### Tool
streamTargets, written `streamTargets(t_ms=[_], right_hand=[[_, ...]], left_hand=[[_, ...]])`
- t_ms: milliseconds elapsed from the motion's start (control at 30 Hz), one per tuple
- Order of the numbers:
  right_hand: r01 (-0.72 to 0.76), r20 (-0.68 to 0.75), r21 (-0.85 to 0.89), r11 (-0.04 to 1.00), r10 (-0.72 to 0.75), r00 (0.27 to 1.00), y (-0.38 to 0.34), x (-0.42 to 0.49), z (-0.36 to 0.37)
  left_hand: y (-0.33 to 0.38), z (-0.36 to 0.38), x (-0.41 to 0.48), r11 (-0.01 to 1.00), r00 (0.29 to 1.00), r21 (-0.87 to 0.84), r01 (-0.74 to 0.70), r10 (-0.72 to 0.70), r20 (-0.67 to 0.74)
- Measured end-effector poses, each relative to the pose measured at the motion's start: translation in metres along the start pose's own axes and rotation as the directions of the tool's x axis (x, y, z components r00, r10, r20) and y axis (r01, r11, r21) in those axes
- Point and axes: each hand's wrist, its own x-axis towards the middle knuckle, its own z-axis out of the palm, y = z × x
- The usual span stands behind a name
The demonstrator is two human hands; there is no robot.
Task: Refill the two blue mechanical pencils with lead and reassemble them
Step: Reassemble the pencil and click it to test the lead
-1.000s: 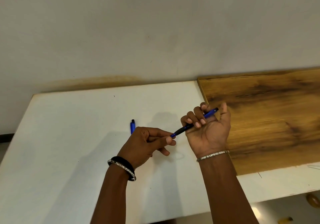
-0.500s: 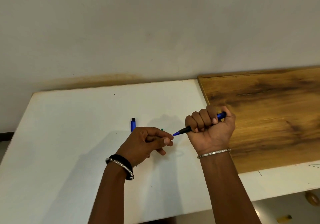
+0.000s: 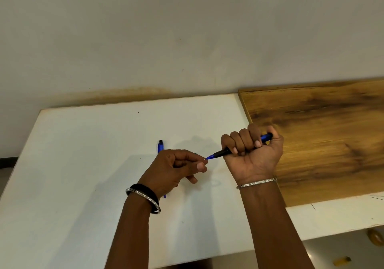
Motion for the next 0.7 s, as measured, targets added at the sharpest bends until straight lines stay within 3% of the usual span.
streamTargets(t_ms=[700], right_hand=[[0.023,-0.024,-0.015,1.0,-0.023,0.999,-0.0001,0.0026,-0.0056]], left_hand=[[-0.002,0.0007,0.0021,0.997,1.0,-0.072,-0.017,0.015,-0.025]])
